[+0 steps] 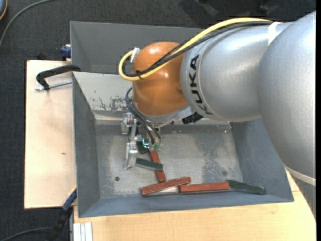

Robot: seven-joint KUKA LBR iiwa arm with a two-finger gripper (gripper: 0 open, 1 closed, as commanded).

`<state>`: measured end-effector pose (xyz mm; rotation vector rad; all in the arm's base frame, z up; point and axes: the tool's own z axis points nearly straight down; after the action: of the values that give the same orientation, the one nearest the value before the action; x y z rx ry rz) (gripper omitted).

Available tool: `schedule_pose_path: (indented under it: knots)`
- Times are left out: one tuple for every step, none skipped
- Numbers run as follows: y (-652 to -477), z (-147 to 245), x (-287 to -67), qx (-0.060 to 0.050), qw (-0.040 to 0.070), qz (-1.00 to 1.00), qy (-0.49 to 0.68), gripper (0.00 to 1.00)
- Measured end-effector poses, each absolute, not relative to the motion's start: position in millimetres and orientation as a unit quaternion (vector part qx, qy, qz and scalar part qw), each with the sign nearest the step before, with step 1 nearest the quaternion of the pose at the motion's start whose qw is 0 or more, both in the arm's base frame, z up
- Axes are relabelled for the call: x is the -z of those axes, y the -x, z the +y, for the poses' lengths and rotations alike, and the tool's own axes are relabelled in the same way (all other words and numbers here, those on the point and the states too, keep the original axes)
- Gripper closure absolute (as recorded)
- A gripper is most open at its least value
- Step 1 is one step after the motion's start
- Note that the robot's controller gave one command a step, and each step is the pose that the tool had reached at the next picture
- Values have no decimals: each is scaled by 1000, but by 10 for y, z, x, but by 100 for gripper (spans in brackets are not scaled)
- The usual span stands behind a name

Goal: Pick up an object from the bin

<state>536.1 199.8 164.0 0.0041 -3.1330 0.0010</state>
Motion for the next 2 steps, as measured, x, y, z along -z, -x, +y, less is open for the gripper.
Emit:
schedule_pose_path:
  knots:
    - [-5342, 1208, -710, 1, -1, -988, 153, 0]
    - [-5151, 1264, -1010, 1, 1, -972, 234, 0]
